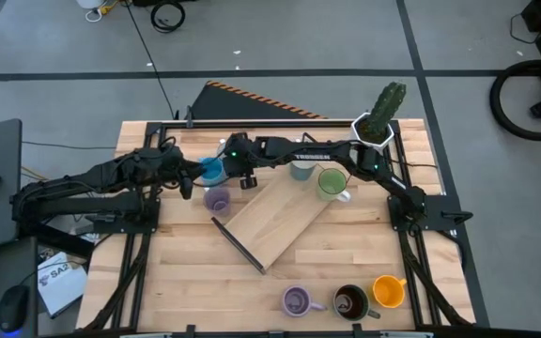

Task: Place coffee mugs
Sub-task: Put the white and blue cup on the shelf

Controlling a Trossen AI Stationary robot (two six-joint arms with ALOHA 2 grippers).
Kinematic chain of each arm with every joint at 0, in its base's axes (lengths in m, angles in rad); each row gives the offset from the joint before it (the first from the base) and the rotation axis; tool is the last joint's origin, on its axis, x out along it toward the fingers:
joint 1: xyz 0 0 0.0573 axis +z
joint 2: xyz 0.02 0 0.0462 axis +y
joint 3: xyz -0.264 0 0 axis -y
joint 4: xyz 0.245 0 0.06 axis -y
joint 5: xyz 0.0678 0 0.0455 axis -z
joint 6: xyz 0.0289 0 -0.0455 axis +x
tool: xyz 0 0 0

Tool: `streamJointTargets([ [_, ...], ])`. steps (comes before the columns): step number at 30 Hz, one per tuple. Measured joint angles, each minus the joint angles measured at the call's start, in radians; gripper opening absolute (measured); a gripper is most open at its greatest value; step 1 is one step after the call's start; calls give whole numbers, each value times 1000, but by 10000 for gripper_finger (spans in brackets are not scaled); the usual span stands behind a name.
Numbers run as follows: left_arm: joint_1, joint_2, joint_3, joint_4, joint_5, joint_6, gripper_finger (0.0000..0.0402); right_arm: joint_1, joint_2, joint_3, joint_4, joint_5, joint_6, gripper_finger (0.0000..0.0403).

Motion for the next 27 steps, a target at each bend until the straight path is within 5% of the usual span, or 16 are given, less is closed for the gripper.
streamJointTargets([
  [6,-2,0,0,-10,55,-7,112,-2,4,-11,-28,17,-59,143],
  [19,-2,0,0,-117,83,4,112,-1,5,-17,-48,19,-146,33],
  [27,-2,0,0,-154,53,24,112,34,-34,-17,-85,59,-179,29],
])
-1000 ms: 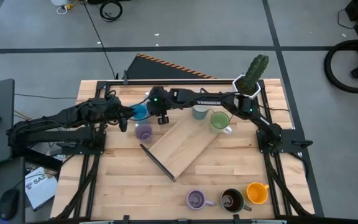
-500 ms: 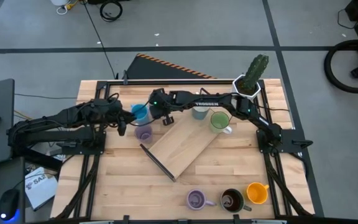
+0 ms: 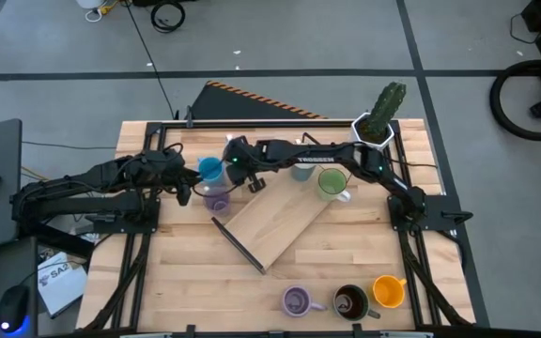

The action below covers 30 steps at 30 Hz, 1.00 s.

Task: Place coffee mugs
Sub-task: Put the white and blue cup on the shelf

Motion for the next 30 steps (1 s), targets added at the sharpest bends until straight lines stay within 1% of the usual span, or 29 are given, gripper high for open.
streamJointTargets([
  [7,0,1,0,-1,-12,7,112,47,-100,1,-162,13,25,32],
  [10,0,2,0,2,-13,7,112,66,-154,2,-201,-21,43,33],
  [12,0,2,-1,21,-41,8,112,73,-179,3,-248,-49,63,33],
  [14,-3,1,-15,84,-107,10,112,76,-203,2,-311,-86,79,33],
  [16,-16,1,-57,171,-156,30,112,79,-228,1,-361,-128,93,33],
  [19,-43,1,-136,320,-178,72,112,83,-262,3,-437,-203,128,33],
  [22,-64,-8,-179,399,-183,75,112,85,-271,2,-532,-264,171,33],
  [24,-77,-30,-190,414,-208,82,112,91,-272,1,-574,-259,195,33],
  [27,-100,-69,-213,443,-258,99,112,105,-276,1,-590,-256,210,33],
  [30,-121,-110,-227,469,-268,110,112,128,-276,-10,-597,-256,214,33],
])
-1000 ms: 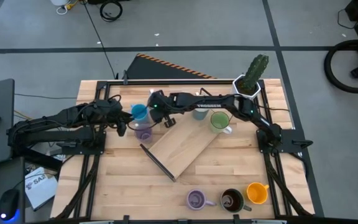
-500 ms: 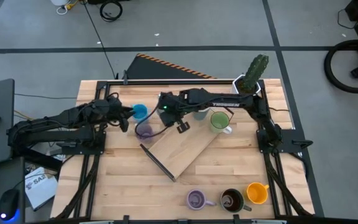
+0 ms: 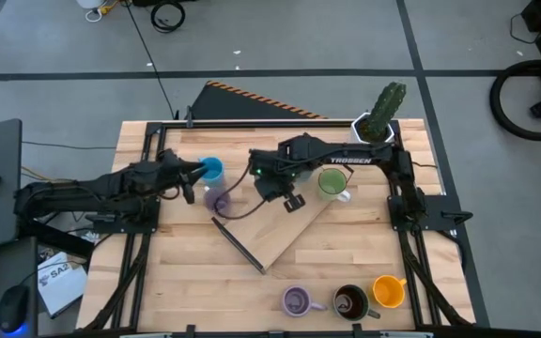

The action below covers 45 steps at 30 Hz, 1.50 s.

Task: Place coffee mugs
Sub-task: Put the white and blue cup on the shelf

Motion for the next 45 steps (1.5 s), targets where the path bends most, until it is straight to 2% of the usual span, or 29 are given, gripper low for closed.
streamJointTargets([
  [6,-46,-70,-63,31,-10,2,112,21,0,-39,-22,-25,66,32],
  [10,-57,-100,-76,34,-14,16,112,23,0,-80,-27,33,98,32],
  [15,-71,-105,-77,23,-14,17,112,38,0,-92,-58,36,108,31],
  [31,-84,-104,-77,9,-10,-9,112,-16,0,-123,-75,-37,-206,32],
  [36,-84,-104,-77,8,-10,-8,112,-42,-3,-173,-63,-37,-214,31],
  [45,-83,-104,-78,9,-10,-14,112,-75,-2,-175,-54,-42,-245,33],
])
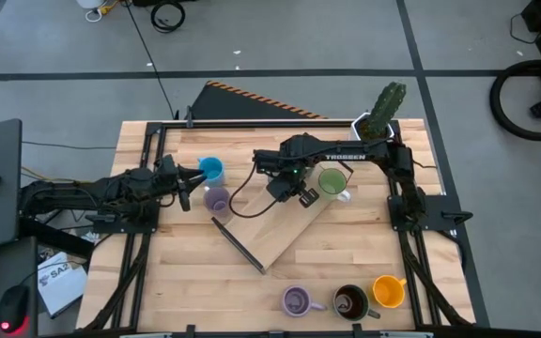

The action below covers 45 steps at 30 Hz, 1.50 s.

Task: Place coffee mugs
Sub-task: Put the white and blue cup on the shelf, then put the light blue cup on the shelf

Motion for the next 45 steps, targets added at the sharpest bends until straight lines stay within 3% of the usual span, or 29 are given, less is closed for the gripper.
streamJointTargets([
  [13,0,0,0,-1,0,-23,112,-37,7,-3,-30,20,-13,73],
  [28,0,0,0,-2,53,-30,112,-17,6,3,-60,99,87,169],
  [36,0,-1,29,-11,69,-25,112,5,4,106,-92,124,167,201],
  [45,10,0,106,-189,83,-77,112,67,4,245,-175,219,326,208],
])
